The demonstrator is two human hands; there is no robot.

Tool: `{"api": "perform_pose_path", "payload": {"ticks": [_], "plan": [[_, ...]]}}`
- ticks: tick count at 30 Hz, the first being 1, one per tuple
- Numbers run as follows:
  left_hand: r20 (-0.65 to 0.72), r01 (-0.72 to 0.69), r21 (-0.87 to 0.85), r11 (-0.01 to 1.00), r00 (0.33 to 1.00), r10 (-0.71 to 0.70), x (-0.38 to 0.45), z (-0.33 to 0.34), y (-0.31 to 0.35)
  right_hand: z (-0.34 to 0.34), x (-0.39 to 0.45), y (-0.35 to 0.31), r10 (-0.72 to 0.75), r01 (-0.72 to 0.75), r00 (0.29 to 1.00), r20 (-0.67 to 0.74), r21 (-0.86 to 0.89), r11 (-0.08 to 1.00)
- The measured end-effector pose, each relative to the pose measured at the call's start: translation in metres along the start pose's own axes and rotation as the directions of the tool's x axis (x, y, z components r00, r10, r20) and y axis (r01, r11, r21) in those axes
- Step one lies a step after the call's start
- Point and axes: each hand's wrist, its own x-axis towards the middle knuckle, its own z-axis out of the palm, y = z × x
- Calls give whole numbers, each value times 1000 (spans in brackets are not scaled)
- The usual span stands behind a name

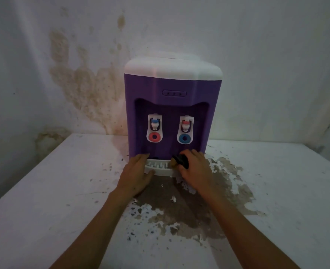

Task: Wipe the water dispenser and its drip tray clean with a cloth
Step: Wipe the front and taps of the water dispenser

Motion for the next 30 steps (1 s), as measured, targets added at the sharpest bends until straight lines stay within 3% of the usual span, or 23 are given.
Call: {"api": "perform_pose_path", "payload": {"ticks": [5,8,19,23,30], "plan": [[-7,-75,135,988,997,77,2,11,-6,12,0,6,-26,19,993,-116,-61,998],[-11,-105,195,975,994,110,3,13,-9,13,-5,5,8,-4,984,-178,25,1000],[232,-164,-44,985,958,170,12,-16,-19,-19,-3,-3,-10,55,967,-254,171,984],[303,-139,-115,984,938,168,3,-29,-15,-30,1,-5,-67,81,963,-262,42,996],[450,-27,-115,993,890,76,-12,-50,-7,-27,5,-7,-185,156,975,-121,-214,964]]}}
